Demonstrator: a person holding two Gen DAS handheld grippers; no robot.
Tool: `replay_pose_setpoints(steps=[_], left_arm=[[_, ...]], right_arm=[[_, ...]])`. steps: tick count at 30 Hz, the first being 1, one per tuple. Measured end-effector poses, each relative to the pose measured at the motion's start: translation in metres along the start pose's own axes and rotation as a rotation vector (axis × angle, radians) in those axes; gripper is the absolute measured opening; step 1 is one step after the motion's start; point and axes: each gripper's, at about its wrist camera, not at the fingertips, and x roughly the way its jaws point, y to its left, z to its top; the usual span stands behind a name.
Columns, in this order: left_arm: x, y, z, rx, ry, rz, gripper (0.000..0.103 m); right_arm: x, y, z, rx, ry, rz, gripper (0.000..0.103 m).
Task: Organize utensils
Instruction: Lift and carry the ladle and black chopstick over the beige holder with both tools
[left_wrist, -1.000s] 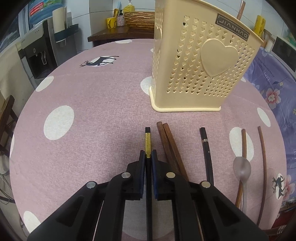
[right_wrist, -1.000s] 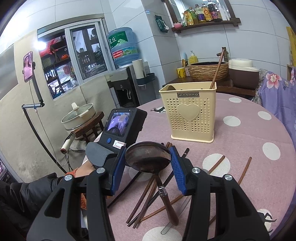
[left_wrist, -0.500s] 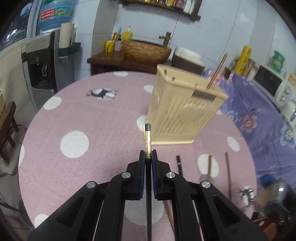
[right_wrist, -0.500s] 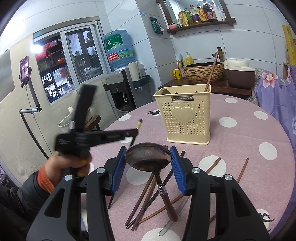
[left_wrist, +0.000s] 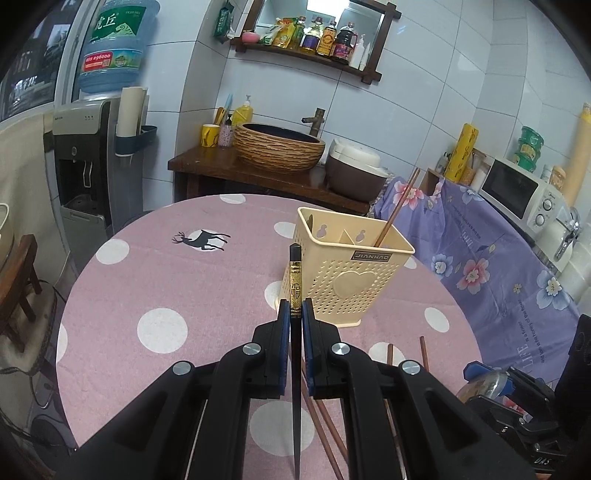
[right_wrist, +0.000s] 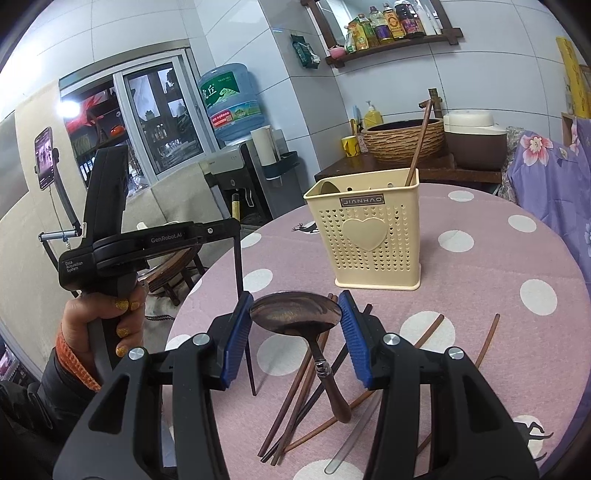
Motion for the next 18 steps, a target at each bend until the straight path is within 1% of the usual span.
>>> replay_pose_setpoints(steps=[6,10,14,18], left_arm=[[-0.007,0.001,0.004,0.007,-0.013,-0.016,0.008],[-0.012,0.0,0.01,0.011,-0.026,-0.027,0.008],[-0.015,-0.006,0.024,0.032,-0.045,-0.038,0.008],[-0.022,-0.017,0.05,0.055,-0.075,-0.071,0.008]], right_arm=[[0.002,0.0,0.003,0.007,0.006,0.011,0.048],[0.002,-0.001,0.011,0.015,0.003,0.025,0.048],[0.004,-0.005,0.032,0.034,-0.014,0.056,0.048],[0.007,-0.008,0.068,0.029,-0.046,0.057,0.048]])
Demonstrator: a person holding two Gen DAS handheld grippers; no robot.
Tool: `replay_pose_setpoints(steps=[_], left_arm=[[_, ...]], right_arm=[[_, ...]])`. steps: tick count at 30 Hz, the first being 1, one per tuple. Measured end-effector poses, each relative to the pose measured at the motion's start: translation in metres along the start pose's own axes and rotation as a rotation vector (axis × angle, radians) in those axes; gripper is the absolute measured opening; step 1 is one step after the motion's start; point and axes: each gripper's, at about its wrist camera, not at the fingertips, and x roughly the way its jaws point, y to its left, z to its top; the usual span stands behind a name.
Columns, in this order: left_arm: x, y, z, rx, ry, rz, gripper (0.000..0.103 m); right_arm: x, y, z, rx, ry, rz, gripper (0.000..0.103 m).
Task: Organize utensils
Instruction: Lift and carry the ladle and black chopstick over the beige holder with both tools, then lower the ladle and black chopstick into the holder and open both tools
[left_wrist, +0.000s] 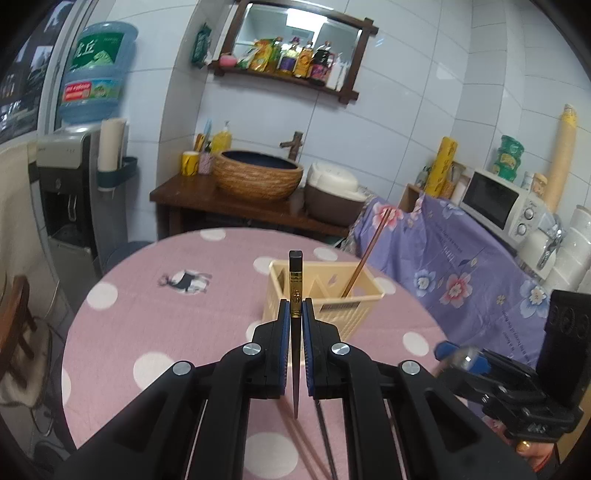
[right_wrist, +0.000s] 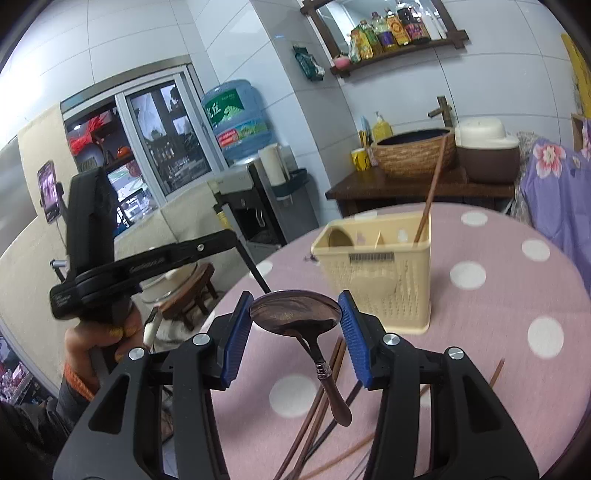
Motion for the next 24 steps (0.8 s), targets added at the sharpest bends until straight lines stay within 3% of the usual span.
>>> replay_pose_setpoints(steps=[6,12,17,24], left_arm=[[-0.02,-0.023,0.067,0.028,-0.091,-0.055,0.008],[-0.014,-0.044,0.127,0.047,-0.181,-0.022,0.008],[0.026,-0.037,0.121,0.03,-0.158,0.013,0.008],[0.08,-0.018,0.067,0.007,-0.045,0.038,0.008]], right_arm=[[0.002,-0.005,0.08,0.016,-0.103,0.016,0.048],[0.017,-0.01,0.14,-0.014,-0.199,-0.037,0.048],[0.05,-0.033,0.132,0.012,-0.178,-0.091,0.048],[0.085,-0.065,0.091,0.062,-0.092,-0.145,0.048]])
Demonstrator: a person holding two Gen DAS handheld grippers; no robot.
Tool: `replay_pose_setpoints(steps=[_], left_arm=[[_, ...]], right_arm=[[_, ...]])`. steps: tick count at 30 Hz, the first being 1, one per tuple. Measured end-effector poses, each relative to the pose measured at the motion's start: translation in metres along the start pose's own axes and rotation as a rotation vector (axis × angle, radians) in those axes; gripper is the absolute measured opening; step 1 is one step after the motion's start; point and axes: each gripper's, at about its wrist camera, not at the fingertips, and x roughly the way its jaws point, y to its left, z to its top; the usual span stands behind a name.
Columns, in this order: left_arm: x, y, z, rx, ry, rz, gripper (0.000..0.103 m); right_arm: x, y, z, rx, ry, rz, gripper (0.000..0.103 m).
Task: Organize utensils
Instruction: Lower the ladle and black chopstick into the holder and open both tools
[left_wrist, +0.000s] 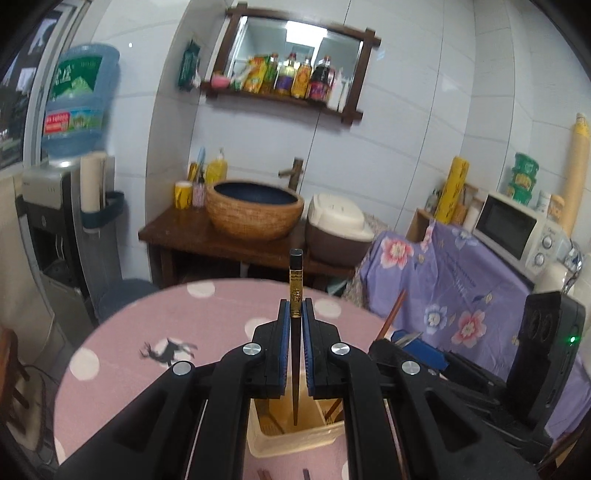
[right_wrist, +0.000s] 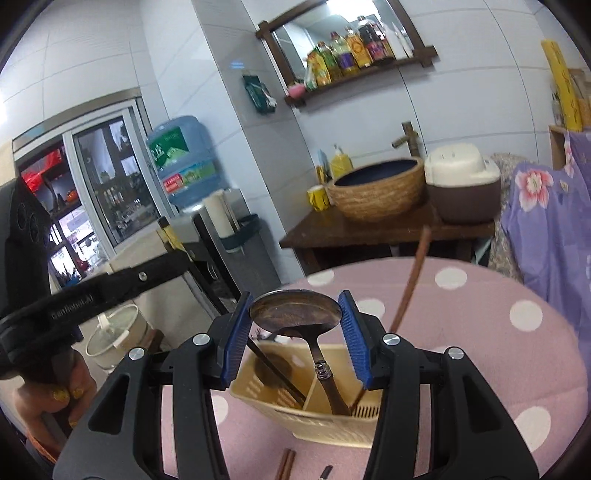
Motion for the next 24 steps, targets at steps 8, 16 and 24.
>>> replay_pose_setpoints(steps=[8,16,24], left_arm=[[0.024,0.013,-0.04,-0.03,0.086,0.0,0.008],[0.015,0.016,-0.042,-0.044,0.087,-0.032,0.018],[-0.018,0.011,-0.101,0.039,0.139,-0.002,0.064]], right_arm=[[0.013,-0.013,-0.039,0.005,0.053,-0.04,0.048],[0.001,-0.011,-0.043,-0.005,0.013,-0.042,0.072],[-0.049,0.001,-0.066,-0.099,-0.001,-0.221,0.074]])
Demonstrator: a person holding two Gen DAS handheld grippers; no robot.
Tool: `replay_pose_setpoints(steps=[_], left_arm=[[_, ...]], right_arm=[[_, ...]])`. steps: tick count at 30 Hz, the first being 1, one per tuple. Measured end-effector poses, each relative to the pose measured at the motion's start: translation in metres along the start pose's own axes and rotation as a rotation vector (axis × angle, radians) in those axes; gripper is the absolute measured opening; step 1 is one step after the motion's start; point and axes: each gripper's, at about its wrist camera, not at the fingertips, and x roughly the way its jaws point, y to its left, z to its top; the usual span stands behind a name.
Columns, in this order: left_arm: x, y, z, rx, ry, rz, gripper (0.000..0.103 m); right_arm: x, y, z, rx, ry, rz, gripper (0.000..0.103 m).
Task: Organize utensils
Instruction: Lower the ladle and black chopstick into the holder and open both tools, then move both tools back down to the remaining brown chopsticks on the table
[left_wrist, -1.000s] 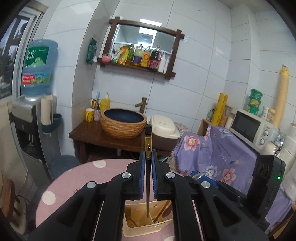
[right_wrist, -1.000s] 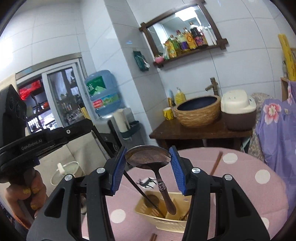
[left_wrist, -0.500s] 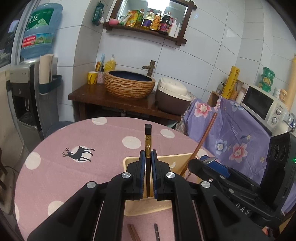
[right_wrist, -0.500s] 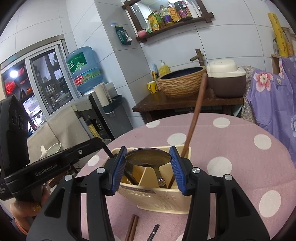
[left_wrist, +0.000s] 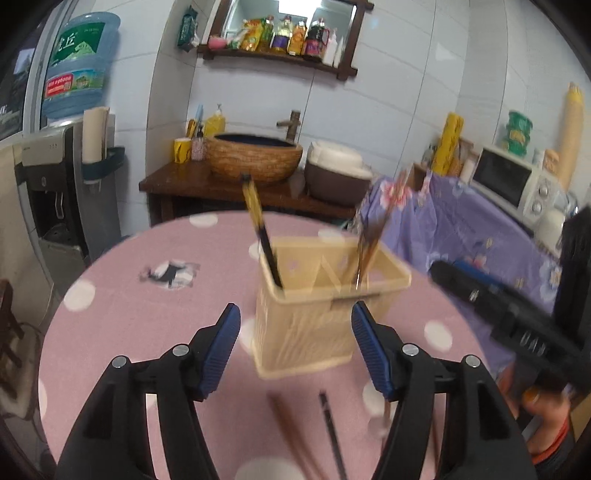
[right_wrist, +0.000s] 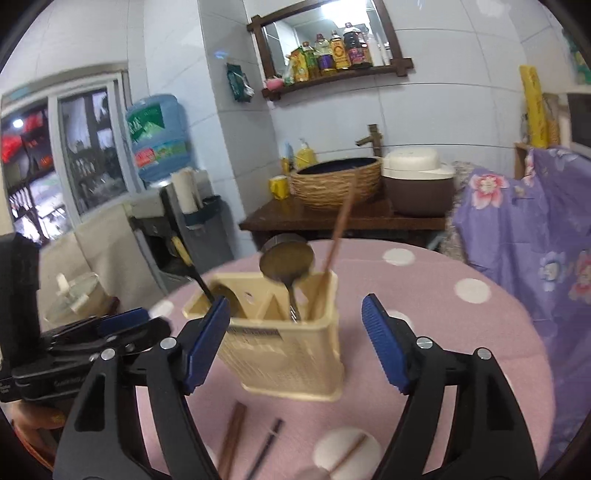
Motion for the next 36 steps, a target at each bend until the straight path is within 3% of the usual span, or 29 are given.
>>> replay_pose_setpoints(steps=[5,11,21,30,36], left_arm=[[0.008,0.016,-0.056,-0.038,0.133,0.039,0.062],[0.018,0.014,-0.108,-0.063,0.263,0.024,0.056],[0.023,-0.008,-0.135,-0.013,0.304,0.072,0.047],[0.03,-0.021,-0.139,0.059,0.297,0.161,0.042],[0.026,-0.015,-0.141,0.069,0.298,0.167,0.037]], right_arm=[[-0.02,-0.015,-0.043,0.001,0.104,-0.182,0.075],[-0.031,-0.035,-0.1,0.058,0.211,-0.27,0.075],[-0.036,-0.044,-0.143,0.102,0.284,-0.321,0.077],[-0.042,-0.048,-0.157,0.132,0.301,-0.326,0.081],[-0.042,-0.052,-0.159,0.122,0.32,-0.347,0.081]])
